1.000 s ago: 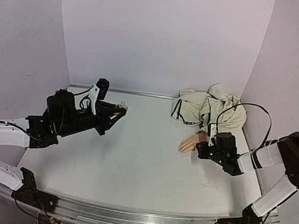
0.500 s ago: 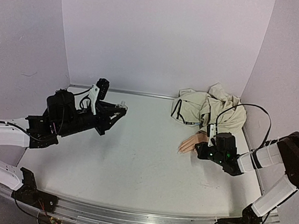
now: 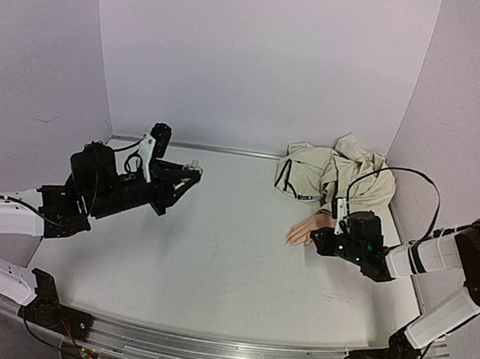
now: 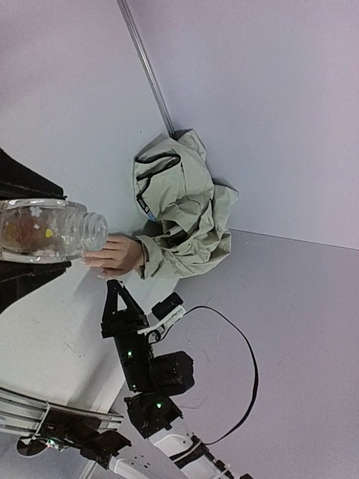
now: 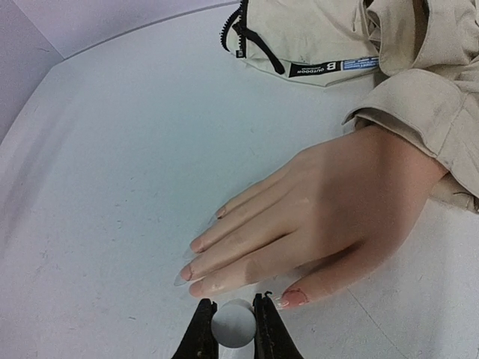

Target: Paint the nails

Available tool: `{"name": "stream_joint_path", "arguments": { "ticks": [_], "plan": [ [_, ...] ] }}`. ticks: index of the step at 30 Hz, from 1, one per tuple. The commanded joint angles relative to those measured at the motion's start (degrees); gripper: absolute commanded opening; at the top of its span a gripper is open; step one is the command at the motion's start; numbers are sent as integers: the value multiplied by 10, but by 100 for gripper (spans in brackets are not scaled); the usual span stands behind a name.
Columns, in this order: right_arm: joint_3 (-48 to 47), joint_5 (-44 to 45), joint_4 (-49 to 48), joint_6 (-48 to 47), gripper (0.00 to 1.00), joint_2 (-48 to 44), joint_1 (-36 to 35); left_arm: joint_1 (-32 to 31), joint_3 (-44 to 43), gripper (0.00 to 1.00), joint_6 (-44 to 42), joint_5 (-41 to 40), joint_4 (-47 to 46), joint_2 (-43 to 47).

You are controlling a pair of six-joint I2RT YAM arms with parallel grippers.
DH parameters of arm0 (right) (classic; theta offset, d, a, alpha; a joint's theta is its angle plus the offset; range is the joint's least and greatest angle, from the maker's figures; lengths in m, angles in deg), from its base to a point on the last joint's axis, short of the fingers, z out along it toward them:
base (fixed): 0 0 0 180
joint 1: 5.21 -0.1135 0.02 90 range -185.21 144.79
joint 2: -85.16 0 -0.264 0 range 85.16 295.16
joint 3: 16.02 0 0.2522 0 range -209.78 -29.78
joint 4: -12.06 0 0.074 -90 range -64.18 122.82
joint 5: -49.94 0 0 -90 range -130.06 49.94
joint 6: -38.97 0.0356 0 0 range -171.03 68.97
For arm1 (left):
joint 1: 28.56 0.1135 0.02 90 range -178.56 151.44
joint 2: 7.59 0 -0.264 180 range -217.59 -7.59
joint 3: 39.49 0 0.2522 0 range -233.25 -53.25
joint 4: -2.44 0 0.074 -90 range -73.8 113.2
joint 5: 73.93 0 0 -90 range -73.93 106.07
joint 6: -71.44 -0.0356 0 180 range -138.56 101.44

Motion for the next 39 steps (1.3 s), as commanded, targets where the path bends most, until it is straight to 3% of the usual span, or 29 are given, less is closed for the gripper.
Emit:
{"name": "stream_joint_path", "arguments": {
  "ticks": [1, 7, 11, 15, 21, 29, 39],
  "plan": [
    [-34, -10, 83, 19, 0, -95, -13, 3, 7, 0, 1, 13, -5, 37],
    [-92, 14, 262, 28, 0, -262, -23, 3, 14, 0, -10, 47, 27, 81],
    [-135, -56, 300, 9, 0, -296, -23, 3, 1, 0, -32, 106, 62, 80],
    [-197, -181, 299, -2, 0, -273, -23, 3, -27, 0, -64, 200, 109, 61],
    [-278, -313, 258, 18, 0, -227, -42, 2, -34, 0, -106, 269, 125, 51],
    [-370, -348, 257, 6, 0, -149, -162, -2, -9, 0, -142, 287, 125, 44],
    [-419, -322, 248, -26, 0, -81, -260, -4, 19, 0, -137, 270, 125, 58]
  ]
}}
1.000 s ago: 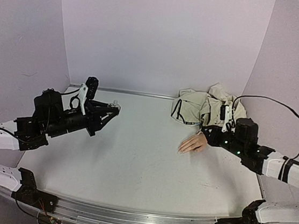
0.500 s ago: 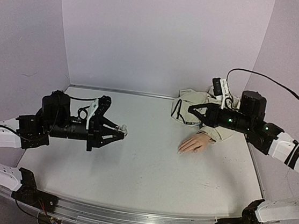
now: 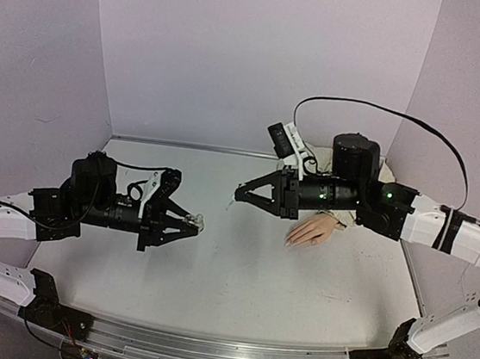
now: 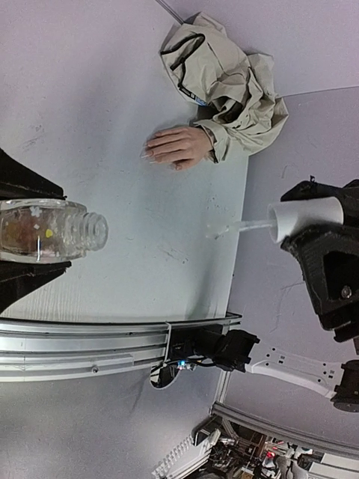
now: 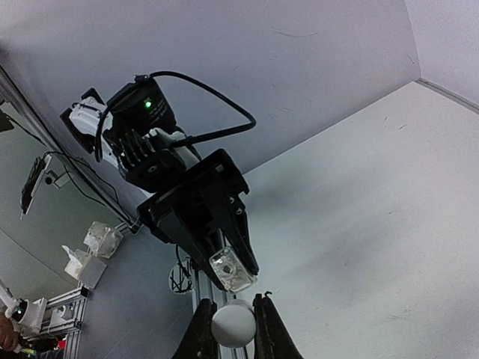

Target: Paint the nails

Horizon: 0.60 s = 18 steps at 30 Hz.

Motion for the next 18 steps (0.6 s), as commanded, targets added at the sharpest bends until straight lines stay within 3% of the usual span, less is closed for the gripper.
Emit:
{"name": "stream_joint_path", "arguments": {
  "ticks": [1, 18],
  "plan": [
    [-34, 5, -43, -21, 0, 11, -28, -3, 1, 0, 1, -2, -17, 17],
    [-29, 35, -105, -5, 0, 39, -64, -4, -5, 0, 14, -7, -27, 18]
  ]
}}
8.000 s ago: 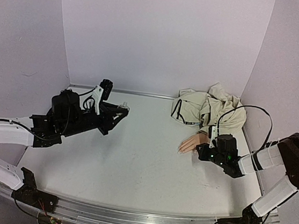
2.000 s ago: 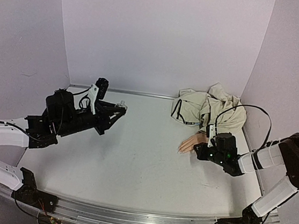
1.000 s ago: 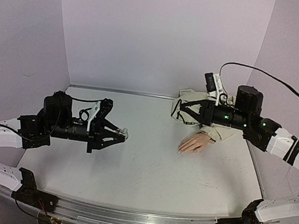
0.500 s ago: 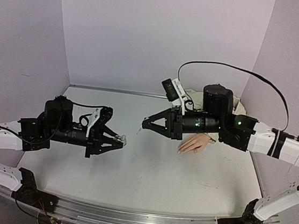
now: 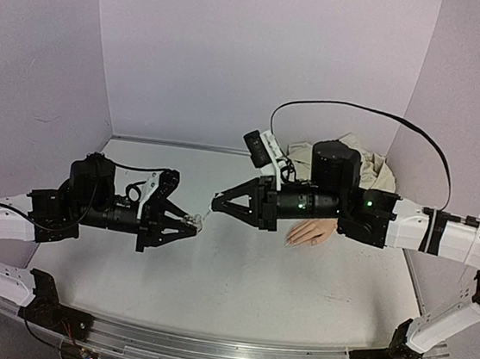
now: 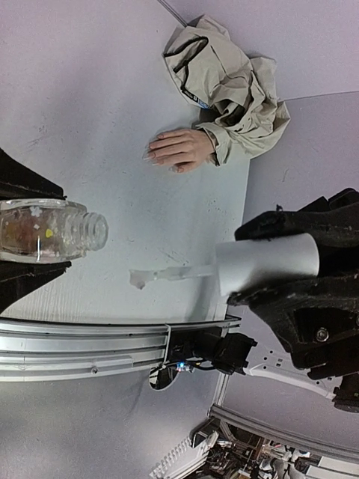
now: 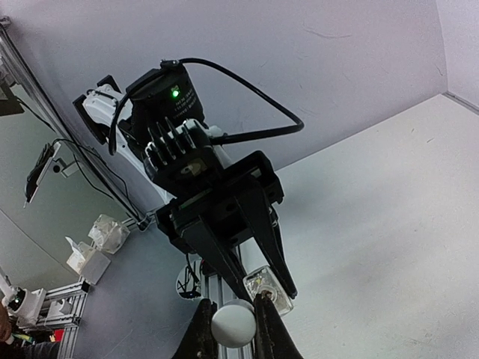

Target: Paint the nails

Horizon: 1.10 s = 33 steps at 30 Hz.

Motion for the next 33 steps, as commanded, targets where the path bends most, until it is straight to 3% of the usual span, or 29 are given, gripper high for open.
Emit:
{"name": "stream_joint_path", "arguments": {
  "ticks": [1, 33],
  "plan": [
    [-20, 20, -49, 2, 0, -8, -5, -4, -13, 0, 7, 2, -30, 9],
    [-24, 32, -53, 1, 0, 20, -15, -6, -17, 0, 1, 11, -30, 11]
  ]
}}
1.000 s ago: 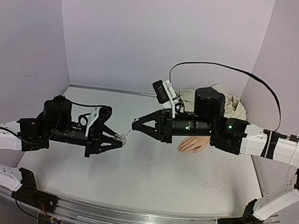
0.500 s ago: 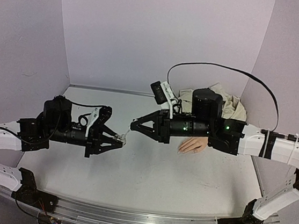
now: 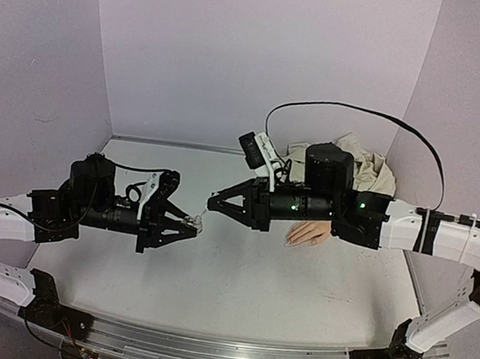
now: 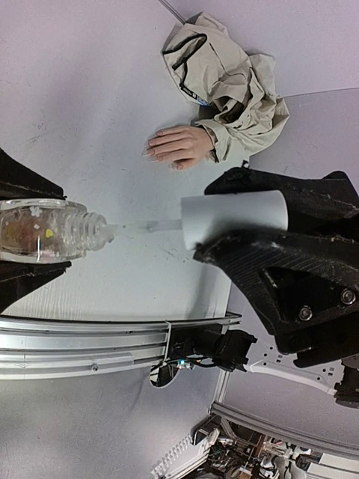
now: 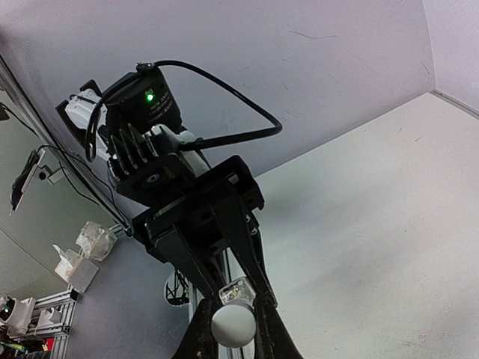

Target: Paint the nails

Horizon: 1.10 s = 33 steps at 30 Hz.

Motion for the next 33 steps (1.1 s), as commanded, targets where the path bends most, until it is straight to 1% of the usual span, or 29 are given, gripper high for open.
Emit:
{"name": "stream_joint_path", "arguments": {
  "ticks": [1, 22, 25, 27, 31, 33],
  "plan": [
    [-23, -5, -36, 0, 0, 5, -5, -2, -17, 0, 2, 9, -31, 11],
    [-21, -28, -24, 3, 0, 33, -15, -3, -25, 0, 7, 16, -32, 13],
    [-25, -52, -24, -1, 0, 40, -15, -3, -30, 0, 10, 26, -31, 15],
    [-31, -84, -20, -12, 0, 49, -15, -3, -34, 0, 12, 39, -32, 15],
    [-58, -153, 30, -49, 0, 70, -14, -3, -50, 0, 22, 55, -33, 11],
    [-57, -182, 36, -60, 0, 71, -11, -3, -56, 0, 26, 54, -36, 11]
  ]
}}
